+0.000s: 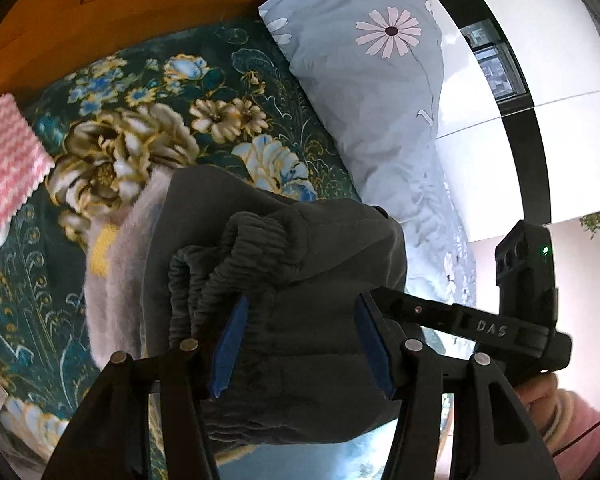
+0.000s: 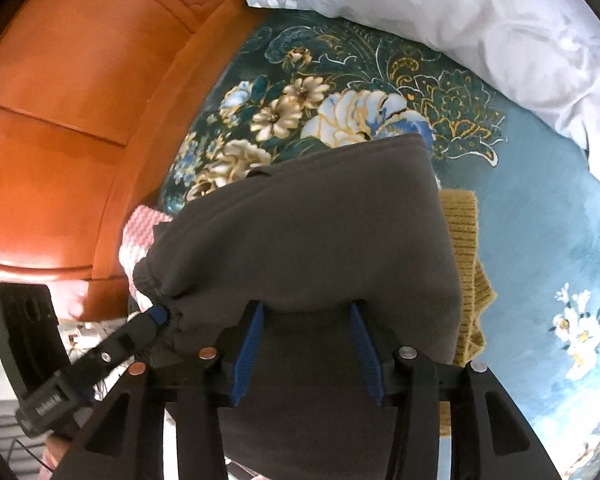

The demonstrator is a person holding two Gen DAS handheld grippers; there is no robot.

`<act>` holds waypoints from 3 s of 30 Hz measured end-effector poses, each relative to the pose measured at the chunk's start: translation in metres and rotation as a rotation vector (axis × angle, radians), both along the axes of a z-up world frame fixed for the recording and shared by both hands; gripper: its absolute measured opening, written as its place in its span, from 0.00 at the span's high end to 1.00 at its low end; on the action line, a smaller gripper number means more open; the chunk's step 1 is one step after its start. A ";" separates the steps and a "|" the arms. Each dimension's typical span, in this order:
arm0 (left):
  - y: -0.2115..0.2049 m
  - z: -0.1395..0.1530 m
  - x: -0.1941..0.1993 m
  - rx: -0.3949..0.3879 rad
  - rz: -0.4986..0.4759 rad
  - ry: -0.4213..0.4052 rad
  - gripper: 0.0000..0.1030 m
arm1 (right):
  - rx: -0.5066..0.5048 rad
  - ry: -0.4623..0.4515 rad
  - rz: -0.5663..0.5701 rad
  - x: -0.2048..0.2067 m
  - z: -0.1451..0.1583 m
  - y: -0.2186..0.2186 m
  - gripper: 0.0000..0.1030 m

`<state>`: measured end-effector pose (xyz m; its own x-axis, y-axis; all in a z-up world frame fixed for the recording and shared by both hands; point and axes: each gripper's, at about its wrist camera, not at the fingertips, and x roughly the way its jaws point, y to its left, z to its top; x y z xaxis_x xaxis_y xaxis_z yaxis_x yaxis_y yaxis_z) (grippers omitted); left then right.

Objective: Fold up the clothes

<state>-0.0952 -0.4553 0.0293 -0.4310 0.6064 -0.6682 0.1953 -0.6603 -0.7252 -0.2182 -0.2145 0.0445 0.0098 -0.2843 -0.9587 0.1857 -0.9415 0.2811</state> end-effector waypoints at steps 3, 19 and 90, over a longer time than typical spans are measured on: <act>0.001 0.007 0.002 -0.010 -0.005 -0.012 0.45 | -0.003 -0.009 0.002 -0.003 0.000 0.001 0.52; 0.020 0.026 0.046 -0.090 -0.105 -0.043 0.45 | -0.005 0.071 0.119 0.061 0.033 0.007 0.51; 0.092 0.015 0.119 -0.494 -0.125 -0.100 0.17 | 0.303 0.256 0.254 0.163 0.028 0.042 0.00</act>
